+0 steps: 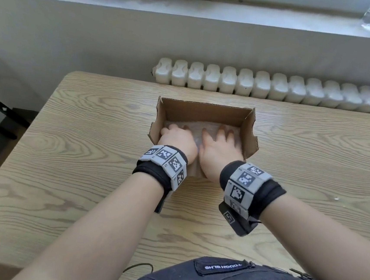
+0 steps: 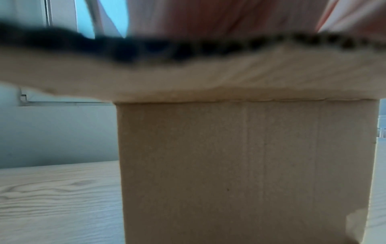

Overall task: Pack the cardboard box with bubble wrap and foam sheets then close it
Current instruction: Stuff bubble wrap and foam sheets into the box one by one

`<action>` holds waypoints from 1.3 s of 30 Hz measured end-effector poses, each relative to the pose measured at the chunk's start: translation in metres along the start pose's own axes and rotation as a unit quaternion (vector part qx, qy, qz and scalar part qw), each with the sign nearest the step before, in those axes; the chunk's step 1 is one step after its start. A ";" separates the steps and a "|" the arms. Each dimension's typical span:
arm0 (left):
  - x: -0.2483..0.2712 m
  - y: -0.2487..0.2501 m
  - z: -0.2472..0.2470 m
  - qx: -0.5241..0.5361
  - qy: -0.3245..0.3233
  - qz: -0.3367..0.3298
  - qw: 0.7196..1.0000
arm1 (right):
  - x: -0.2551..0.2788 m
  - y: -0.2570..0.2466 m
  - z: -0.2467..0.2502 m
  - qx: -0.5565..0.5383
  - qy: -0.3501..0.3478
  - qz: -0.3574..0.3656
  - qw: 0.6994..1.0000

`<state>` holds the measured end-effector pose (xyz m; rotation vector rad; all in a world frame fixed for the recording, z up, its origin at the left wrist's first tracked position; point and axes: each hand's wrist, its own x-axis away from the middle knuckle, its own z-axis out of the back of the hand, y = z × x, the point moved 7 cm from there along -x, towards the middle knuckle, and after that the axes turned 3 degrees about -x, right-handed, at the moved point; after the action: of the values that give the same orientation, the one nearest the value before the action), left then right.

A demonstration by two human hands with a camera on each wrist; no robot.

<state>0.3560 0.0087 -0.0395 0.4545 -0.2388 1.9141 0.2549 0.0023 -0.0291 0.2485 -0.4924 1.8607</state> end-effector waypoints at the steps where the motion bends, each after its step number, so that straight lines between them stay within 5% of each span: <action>1: -0.001 0.000 -0.001 -0.003 -0.003 0.000 1.000 | -0.002 0.002 -0.003 -0.043 -0.028 -0.009 0.999; 6: -0.004 0.001 -0.003 -0.034 -0.010 -0.024 0.999 | -0.013 0.006 -0.003 -0.055 -0.108 -0.034 0.992; 12: 0.006 0.001 -0.002 -0.012 0.033 -0.055 0.998 | -0.012 0.006 -0.005 -0.055 -0.111 -0.029 0.992; 16: 0.019 -0.005 0.002 0.017 0.089 -0.082 0.992 | -0.008 0.008 -0.006 -0.038 -0.076 -0.022 0.996; 21: 0.053 -0.024 0.030 -0.007 0.265 -0.072 0.962 | 0.010 -0.005 0.020 0.024 0.081 0.054 0.995; 27: 0.063 -0.043 0.024 0.068 0.237 0.028 0.969 | 0.003 -0.001 0.038 -0.003 0.090 0.054 0.994; 31: 0.058 -0.033 0.015 0.159 0.183 -0.023 0.970 | -0.007 0.011 0.042 -0.013 0.070 0.018 0.997; 39: 0.045 -0.018 0.001 0.001 0.152 -0.120 0.981 | -0.006 0.015 0.035 -0.047 0.035 0.010 0.998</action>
<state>0.3583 0.0528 -0.0205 0.1785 0.0191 1.7177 0.2409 -0.0226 -0.0040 0.1151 -0.5354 1.8543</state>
